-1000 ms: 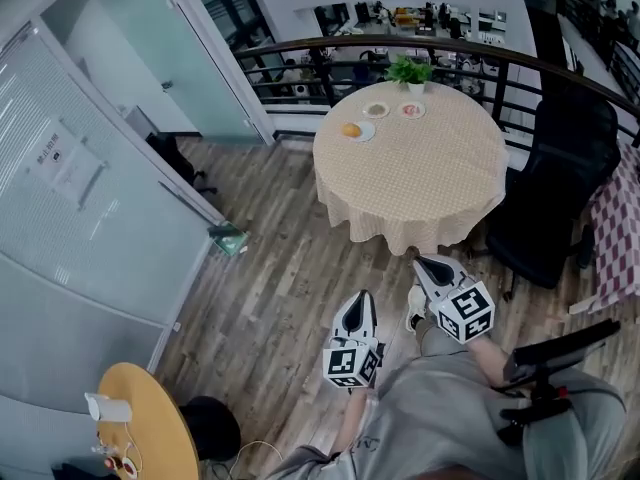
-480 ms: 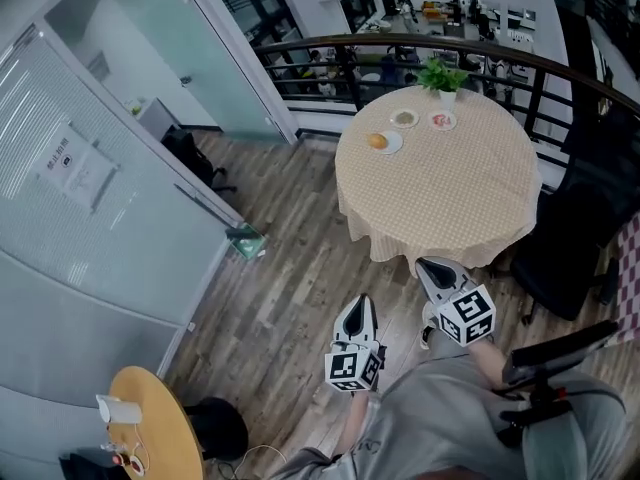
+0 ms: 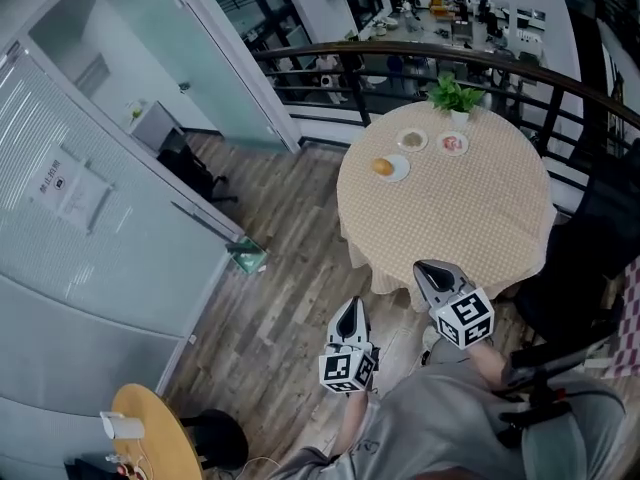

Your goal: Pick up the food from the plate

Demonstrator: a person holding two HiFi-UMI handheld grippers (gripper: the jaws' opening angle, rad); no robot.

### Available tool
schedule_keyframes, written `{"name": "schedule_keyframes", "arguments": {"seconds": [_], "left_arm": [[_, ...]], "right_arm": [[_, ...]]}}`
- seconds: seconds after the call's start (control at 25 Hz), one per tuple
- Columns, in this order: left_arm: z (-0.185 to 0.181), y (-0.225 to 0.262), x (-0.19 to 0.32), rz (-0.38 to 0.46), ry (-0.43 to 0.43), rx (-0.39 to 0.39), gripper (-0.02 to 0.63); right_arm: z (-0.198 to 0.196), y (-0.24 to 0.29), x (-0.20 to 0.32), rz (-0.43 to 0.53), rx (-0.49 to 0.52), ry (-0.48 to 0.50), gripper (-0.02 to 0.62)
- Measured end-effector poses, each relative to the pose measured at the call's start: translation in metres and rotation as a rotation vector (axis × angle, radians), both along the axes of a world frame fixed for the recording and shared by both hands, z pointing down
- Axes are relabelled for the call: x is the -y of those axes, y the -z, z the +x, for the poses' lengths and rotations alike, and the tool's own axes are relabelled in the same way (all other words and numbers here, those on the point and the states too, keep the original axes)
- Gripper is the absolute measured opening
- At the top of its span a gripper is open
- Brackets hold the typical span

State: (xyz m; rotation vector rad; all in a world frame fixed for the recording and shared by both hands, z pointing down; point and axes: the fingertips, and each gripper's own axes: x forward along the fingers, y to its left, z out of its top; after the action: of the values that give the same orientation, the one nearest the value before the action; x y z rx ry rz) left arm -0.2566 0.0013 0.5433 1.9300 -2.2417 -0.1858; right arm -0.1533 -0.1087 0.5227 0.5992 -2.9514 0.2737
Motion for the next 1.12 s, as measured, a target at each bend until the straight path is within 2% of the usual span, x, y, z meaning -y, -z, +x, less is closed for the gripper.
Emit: {"name": "schedule_keyframes", "arguments": {"seconds": [0.28, 0.48, 0.68, 0.84, 1.12], "left_arm": [[-0.012, 0.011, 0.104, -0.012, -0.012, 0.029, 0.011], [-0.011, 0.036, 0.170, 0.022, -0.059, 0.051, 0.011], [-0.004, 0.052, 0.223, 0.067, -0.086, 0.037, 0.011], [0.011, 0.062, 0.254, 0.077, -0.147, 0.044, 0.011], [0.026, 0.088, 0.279, 0.129, -0.239, 0.057, 0.011]], "right_arm": [[-0.006, 0.003, 0.106, -0.020, 0.038, -0.037, 0.015], [-0.015, 0.007, 0.156, -0.028, 0.068, -0.049, 0.015], [-0.021, 0.013, 0.189, -0.013, 0.088, -0.052, 0.015], [-0.015, 0.022, 0.205, -0.041, 0.124, -0.078, 0.015], [0.013, 0.050, 0.223, 0.019, 0.144, -0.186, 0.015]]}}
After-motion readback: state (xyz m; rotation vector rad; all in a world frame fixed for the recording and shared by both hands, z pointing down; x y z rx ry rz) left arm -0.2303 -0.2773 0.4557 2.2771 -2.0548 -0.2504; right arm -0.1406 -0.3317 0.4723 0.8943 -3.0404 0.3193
